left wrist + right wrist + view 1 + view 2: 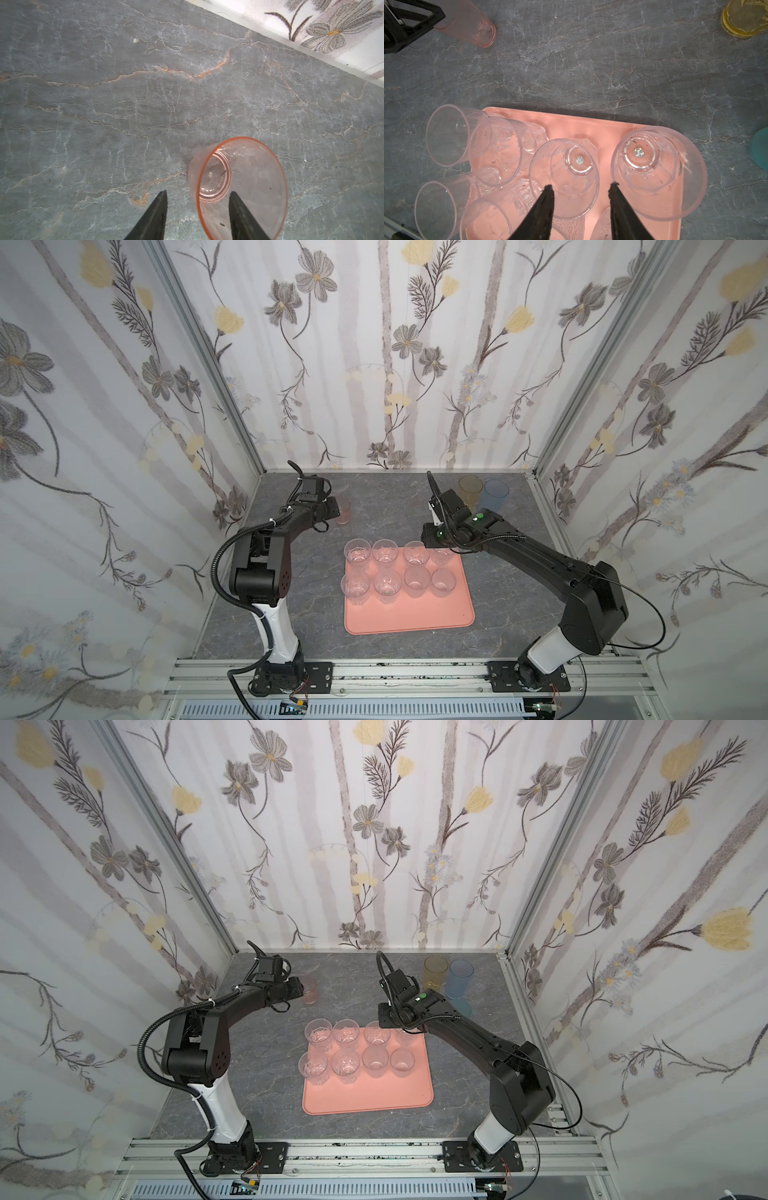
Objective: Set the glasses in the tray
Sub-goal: 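Close the left gripper on the small pink glass on the table, then lift the pink glass with the left gripper while the right gripper reaches toward it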
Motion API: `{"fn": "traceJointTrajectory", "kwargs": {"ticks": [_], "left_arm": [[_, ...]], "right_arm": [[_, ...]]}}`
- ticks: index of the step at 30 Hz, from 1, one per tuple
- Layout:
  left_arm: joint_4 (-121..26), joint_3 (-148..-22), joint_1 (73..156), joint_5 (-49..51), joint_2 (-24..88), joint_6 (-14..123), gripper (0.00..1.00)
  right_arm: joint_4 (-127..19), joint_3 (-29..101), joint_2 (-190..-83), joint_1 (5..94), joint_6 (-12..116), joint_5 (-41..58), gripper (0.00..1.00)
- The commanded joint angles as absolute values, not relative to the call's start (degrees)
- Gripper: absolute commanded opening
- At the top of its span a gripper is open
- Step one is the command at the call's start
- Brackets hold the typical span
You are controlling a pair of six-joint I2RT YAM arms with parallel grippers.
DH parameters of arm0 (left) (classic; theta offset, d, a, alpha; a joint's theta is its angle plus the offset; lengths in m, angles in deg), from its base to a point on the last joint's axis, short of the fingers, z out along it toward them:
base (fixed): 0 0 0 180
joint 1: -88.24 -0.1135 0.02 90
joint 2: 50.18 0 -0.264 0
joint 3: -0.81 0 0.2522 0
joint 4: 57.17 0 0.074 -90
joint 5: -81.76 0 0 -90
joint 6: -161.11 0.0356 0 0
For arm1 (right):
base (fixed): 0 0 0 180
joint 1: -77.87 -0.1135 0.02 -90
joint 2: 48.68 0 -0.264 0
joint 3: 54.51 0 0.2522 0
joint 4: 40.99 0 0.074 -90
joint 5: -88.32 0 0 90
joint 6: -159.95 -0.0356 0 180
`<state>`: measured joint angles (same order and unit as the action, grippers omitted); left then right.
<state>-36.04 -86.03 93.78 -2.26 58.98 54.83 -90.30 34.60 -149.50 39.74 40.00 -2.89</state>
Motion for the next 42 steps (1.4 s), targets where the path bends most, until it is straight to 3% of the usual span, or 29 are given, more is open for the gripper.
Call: {"fn": "traceJointTrajectory", "kwargs": {"ticks": [1, 16, 23, 30, 42], "left_arm": [[-36.29, -86.69, 93.86, -3.21, 59.65, 55.29, 0.45], [-36.12, -85.73, 94.04, -2.83, 58.63, 54.86, 0.08], [-35.94, -84.76, 94.23, -2.96, 56.26, 54.59, 0.00], [-35.33, -82.17, 96.80, -4.08, 48.70, 52.21, 0.00], [-34.62, -80.12, 113.56, -7.99, 37.88, 43.80, 0.00]], "right_arm": [[-87.75, 34.45, -149.76, 39.67, 39.47, -2.38, 0.45], [-87.66, 34.84, -149.72, 39.45, 39.14, -2.02, 0.45], [-88.08, 36.35, -150.17, 39.22, 39.23, -1.68, 0.45], [-87.70, 39.63, -150.43, 37.80, 38.45, -2.11, 0.45], [-82.55, 44.94, -149.89, 34.73, 35.37, -7.74, 0.48]]}}
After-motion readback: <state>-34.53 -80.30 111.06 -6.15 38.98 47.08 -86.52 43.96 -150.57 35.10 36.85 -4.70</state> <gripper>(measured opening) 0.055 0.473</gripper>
